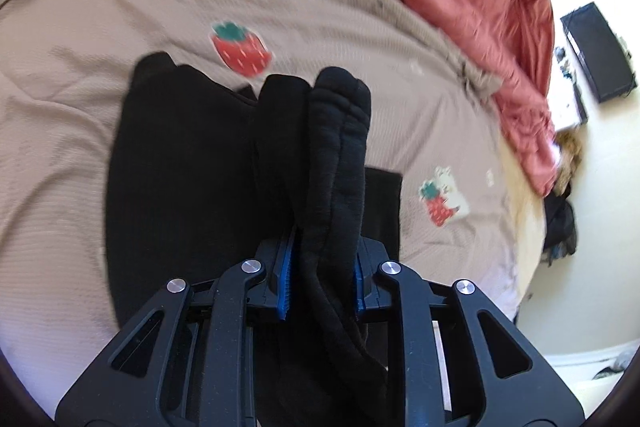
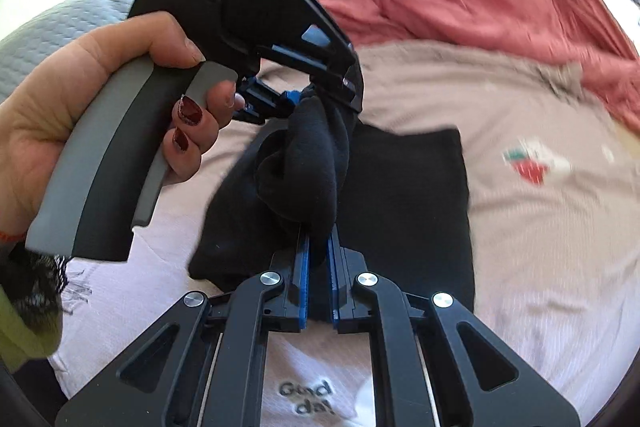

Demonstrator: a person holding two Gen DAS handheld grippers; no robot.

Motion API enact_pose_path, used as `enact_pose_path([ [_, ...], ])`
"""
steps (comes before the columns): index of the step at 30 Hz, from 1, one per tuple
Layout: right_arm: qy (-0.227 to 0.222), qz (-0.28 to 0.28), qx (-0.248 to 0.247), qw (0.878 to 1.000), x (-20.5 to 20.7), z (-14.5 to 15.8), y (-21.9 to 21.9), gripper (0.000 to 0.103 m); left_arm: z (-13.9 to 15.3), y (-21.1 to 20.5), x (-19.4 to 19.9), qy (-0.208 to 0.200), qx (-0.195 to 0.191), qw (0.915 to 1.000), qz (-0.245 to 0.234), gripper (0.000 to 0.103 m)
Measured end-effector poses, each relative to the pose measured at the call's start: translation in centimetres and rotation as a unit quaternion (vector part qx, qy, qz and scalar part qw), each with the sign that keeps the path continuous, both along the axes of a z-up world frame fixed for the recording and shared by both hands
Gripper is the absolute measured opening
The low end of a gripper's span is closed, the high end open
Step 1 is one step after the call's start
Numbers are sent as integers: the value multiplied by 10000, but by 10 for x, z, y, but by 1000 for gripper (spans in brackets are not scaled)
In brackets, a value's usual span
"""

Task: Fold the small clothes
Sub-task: 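Lay the folded side down and open the right gripper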

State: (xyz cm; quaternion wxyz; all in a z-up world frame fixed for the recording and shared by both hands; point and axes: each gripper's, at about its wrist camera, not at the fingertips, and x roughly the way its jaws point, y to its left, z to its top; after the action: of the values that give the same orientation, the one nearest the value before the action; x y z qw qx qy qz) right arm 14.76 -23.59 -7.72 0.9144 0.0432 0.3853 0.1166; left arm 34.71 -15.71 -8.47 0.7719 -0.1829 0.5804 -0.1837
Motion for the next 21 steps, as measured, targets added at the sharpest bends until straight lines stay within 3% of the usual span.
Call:
enact_pose_path([
  [2,219,-113,72,9997,5,-9,-4,7,-6,-9,0,9,70,9999,-75,23],
  [6,666,-289,410,9965,11,-28,-12,7,-6,-14,-1,77,-228,9996,-166,35],
  [9,927,-433,782,9917,16,-37,-20,8,14,-4,-6,-207,-473,9986,-101,39],
  [13,1043,-648,988,9875,17,-37,-28,11,37,20,-22,-725,-150,9972,118,43],
  [17,702,-951,839,9894,10,-19,-27,27,34,55,-46,-1082,492,9921,394,54],
  [18,545,-1058,878,9890,6,-13,-29,36,30,60,-49,-1088,607,9913,435,54],
  [21,-100,-1361,1021,9854,-5,11,-42,50,5,78,-58,-905,968,9895,577,54],
])
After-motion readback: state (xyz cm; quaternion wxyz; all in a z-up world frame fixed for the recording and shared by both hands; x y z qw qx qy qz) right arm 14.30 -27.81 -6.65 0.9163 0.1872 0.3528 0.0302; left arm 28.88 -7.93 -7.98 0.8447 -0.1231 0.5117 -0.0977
